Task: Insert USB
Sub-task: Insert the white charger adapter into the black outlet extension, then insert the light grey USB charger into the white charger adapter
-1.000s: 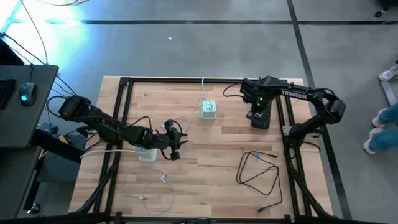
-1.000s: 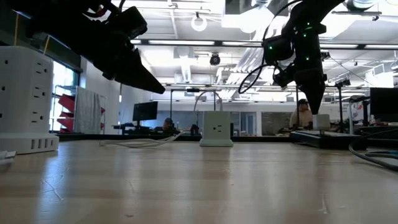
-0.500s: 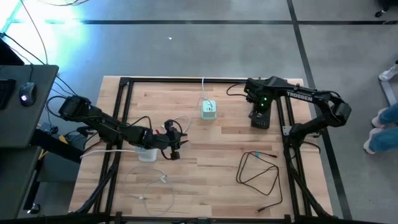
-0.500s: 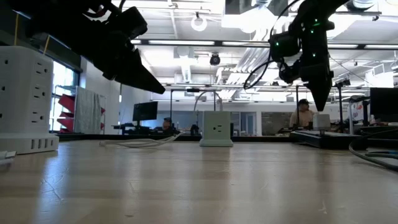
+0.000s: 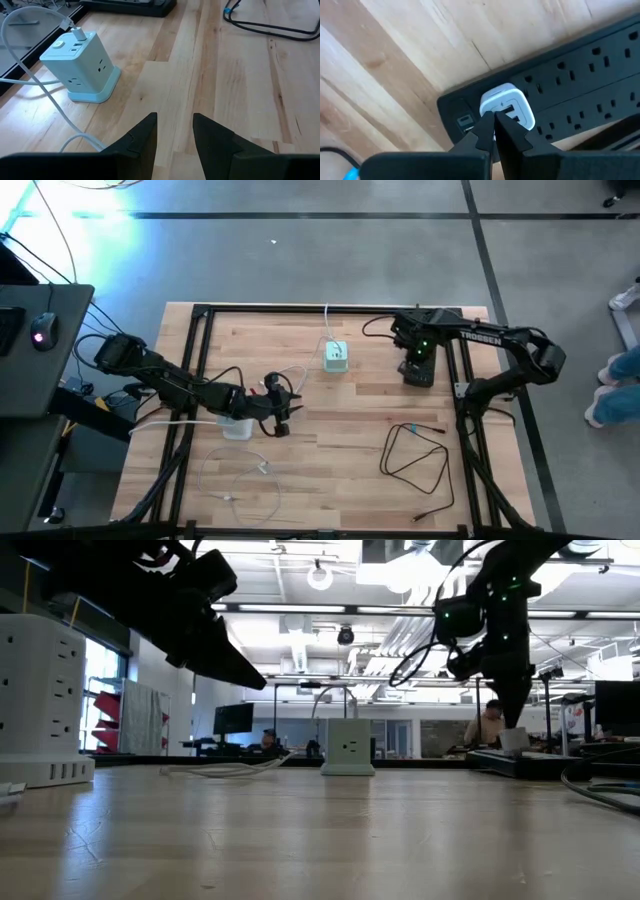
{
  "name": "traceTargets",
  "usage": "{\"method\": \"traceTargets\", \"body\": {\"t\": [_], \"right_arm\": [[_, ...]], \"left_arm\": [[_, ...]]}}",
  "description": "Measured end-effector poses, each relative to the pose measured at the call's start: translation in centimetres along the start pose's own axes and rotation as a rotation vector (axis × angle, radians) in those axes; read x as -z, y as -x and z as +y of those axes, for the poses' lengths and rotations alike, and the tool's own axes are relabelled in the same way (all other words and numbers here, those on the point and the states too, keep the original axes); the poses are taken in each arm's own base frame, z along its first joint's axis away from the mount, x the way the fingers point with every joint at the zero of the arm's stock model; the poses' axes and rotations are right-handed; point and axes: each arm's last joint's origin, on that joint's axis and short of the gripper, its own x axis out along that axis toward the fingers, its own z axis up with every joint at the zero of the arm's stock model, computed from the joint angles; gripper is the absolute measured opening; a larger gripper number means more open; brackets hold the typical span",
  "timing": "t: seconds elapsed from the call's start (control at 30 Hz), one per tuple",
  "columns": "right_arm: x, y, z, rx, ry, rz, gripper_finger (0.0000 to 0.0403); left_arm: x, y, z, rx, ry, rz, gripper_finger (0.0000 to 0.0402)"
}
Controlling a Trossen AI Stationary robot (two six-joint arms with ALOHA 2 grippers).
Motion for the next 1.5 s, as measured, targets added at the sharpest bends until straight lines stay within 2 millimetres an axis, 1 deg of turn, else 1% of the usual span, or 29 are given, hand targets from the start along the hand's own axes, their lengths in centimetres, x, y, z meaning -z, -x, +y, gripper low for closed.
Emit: {"method": "traceTargets", "body": {"t": [0.4, 0.63, 1.03, 1.1, 1.17, 1.23, 1.3, 1.37, 1.43, 1.5], "right_arm": [[0.3, -0.1, -0.4, 0.015, -0.008, 0.029, 0.0], [1.4, -1.7, -0.3, 0.032, 0.005, 0.058, 0.0], [1.2, -1.4, -0.2, 0.056, 0.008, 0.052, 0.0], [1.1, -0.5, -0.2, 0.067, 0.007, 0.026, 0.0], [0.8, 0.8, -0.2, 0.136, 0.005, -0.03, 0.0], [0.8, 3.2, -0.1, 0.17, -0.018, -0.118, 0.0], [0.9, 5.0, 0.3, 0.177, -0.04, -0.185, 0.0], [1.1, 6.3, 0.9, 0.161, -0.045, -0.249, 0.0], [1.7, 7.6, 2.1, 0.14, -0.04, -0.318, 0.0], [2.4, 8.2, 3.4, 0.126, -0.023, -0.364, 0.0]], "left_arm": [[-0.1, 0.0, 0.0, 0.011, 0.003, -0.004, 0.0103], [0.0, 0.0, -0.1, 0.027, 0.003, -0.002, 0.0103], [-0.1, 0.0, -0.1, 0.028, 0.005, -0.006, 0.0103], [-0.1, 0.0, -0.1, 0.028, 0.006, -0.008, 0.0103], [-0.1, 0.0, -0.1, 0.028, 0.007, -0.009, 0.0103], [-0.1, 0.0, -0.1, 0.028, 0.007, -0.009, 0.0103], [-0.1, 0.0, -0.1, 0.028, 0.007, -0.009, 0.0103], [-0.2, 0.0, -0.1, 0.028, 0.007, -0.013, 0.0103], [-0.2, 0.0, -0.1, 0.029, 0.001, -0.013, 0.0103], [-0.2, 0.0, -0.1, 0.028, 0.0, -0.011, 0.0103]]}}
